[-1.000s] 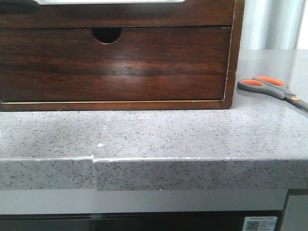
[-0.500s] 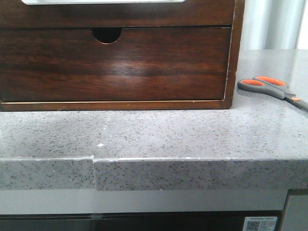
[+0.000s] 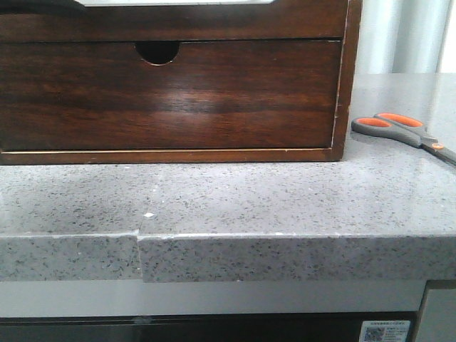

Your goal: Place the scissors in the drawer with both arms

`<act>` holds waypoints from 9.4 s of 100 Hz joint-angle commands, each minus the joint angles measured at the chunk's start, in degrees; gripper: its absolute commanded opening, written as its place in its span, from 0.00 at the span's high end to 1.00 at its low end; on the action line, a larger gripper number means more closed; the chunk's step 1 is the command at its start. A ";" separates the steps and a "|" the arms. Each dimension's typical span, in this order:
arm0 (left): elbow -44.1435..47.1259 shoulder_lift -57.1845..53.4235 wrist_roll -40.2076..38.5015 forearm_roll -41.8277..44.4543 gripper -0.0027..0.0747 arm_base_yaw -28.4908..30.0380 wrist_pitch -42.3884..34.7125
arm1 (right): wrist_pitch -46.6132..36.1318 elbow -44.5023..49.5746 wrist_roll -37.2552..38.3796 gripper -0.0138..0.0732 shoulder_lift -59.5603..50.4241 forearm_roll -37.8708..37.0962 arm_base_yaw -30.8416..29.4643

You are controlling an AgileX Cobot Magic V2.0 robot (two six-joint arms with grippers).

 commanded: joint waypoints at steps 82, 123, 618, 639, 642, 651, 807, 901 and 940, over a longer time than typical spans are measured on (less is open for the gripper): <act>0.03 -4.24 -0.86 -1.63 0.99 -0.46 -0.02 | -4.77 -1.50 -0.41 0.89 0.58 0.01 -0.04; 11.52 -17.81 -0.86 -1.63 0.99 -0.46 -8.33 | -3.93 -1.50 -0.41 0.89 0.58 0.01 -0.04; 17.51 -44.96 -1.11 -17.08 0.47 -0.46 -15.38 | 34.22 -76.67 -29.31 0.84 69.59 -10.29 43.52; 17.51 -44.96 -1.11 -17.08 0.47 -0.46 -15.38 | 34.25 -76.67 -29.31 0.51 69.68 -10.29 43.52; 17.51 -44.96 -1.11 -17.08 0.47 -0.46 -15.38 | 34.25 -76.67 -29.31 0.50 69.68 -10.29 43.52; 17.51 -44.96 -1.11 -17.08 0.47 -0.46 -15.38 | 34.36 -76.67 -29.31 0.50 69.68 -10.29 43.52; 30.41 -64.19 -15.74 -57.39 0.99 -0.46 16.66 | 9.01 -30.25 -21.38 0.91 12.94 -6.53 43.52; 32.53 -64.19 -15.74 -86.52 0.99 -0.46 19.61 | 7.65 -3.81 -13.89 0.91 -0.10 -5.98 43.52; 33.28 -64.19 -15.74 -85.79 0.99 -0.46 18.75 | 7.65 -3.81 -13.89 0.91 -0.10 -5.98 43.52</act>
